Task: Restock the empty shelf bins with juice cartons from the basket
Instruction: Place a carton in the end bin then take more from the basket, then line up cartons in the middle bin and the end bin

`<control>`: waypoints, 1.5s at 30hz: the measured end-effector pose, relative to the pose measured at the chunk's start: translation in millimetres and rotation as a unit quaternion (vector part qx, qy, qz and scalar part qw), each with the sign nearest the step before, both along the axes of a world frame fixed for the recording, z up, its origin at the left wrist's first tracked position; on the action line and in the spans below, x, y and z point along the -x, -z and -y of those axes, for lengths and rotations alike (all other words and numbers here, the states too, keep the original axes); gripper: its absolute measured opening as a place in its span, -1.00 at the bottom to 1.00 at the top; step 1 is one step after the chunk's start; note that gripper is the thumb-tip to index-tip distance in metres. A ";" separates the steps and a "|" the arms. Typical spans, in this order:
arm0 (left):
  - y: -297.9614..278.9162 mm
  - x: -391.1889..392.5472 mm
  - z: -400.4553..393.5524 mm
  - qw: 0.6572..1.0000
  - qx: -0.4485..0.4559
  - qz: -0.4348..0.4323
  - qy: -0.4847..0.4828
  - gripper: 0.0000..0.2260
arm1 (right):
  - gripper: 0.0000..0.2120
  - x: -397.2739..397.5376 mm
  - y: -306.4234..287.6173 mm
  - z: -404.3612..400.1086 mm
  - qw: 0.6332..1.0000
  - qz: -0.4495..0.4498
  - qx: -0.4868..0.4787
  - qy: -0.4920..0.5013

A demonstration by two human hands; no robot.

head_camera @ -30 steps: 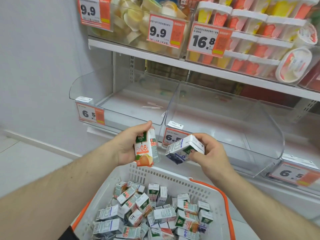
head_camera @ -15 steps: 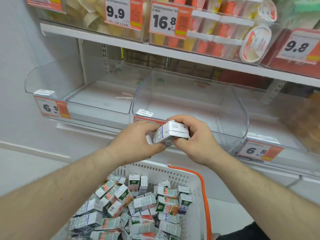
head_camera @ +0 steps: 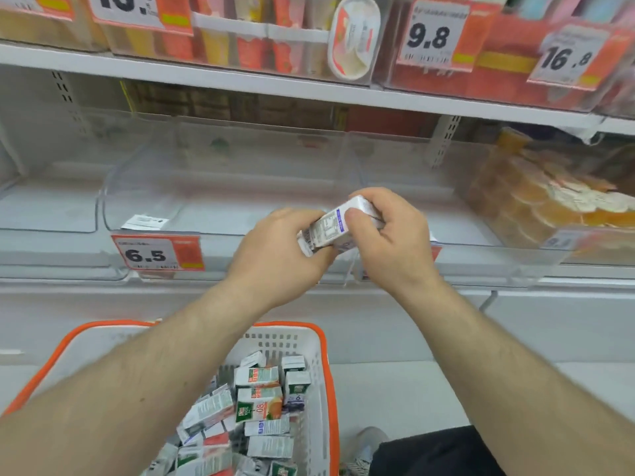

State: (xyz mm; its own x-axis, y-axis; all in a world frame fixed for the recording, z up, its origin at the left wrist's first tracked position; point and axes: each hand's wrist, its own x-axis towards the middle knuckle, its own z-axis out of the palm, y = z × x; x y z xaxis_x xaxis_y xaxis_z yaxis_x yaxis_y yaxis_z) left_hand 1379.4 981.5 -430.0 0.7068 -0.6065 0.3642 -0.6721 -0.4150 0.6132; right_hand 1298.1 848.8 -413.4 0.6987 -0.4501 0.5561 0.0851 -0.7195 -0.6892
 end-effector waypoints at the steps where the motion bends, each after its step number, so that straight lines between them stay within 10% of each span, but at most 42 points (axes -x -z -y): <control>1: 0.0 6.2 8.6 1.000 0.019 -0.002 0.000 -0.63 | -0.89 3.9 -4.9 9.1 0.999 0.023 -0.027 0.014; 7: 12.6 28.0 47.6 0.999 -0.022 -0.026 -0.020 -0.43 | -0.83 25.1 -29.1 77.9 0.974 0.115 0.014 0.195; 12: 22.9 36.9 65.6 0.994 -0.104 -0.040 -0.008 -0.42 | -0.69 30.8 -18.2 119.3 0.947 -0.147 0.056 0.280; 20: 32.5 37.8 66.5 0.993 -0.115 -0.032 0.014 -0.44 | -0.61 23.3 -4.8 126.5 0.893 -0.394 0.048 0.213; 33: 31.2 34.5 66.0 0.994 -0.085 -0.054 0.036 -0.45 | -0.66 23.6 -1.0 133.0 0.871 -0.445 0.109 0.180; 40: 29.7 38.4 56.0 0.979 0.173 -0.108 0.001 -0.70 | -0.54 30.7 -10.4 124.7 0.860 -0.452 0.082 0.224; 45: 12.5 35.3 41.8 0.879 0.289 -0.370 -0.076 -0.92 | -0.61 34.3 -33.6 80.4 0.900 -0.279 0.179 0.283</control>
State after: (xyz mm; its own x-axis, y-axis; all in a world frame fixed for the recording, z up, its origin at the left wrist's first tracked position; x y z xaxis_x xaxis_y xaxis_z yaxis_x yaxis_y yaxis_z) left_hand 1344.1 939.7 -442.5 0.9372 -0.3484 -0.0143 0.0374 0.0597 0.9975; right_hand 1263.9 768.4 -379.8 0.6290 -0.6838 0.3698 -0.6526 -0.7230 -0.2268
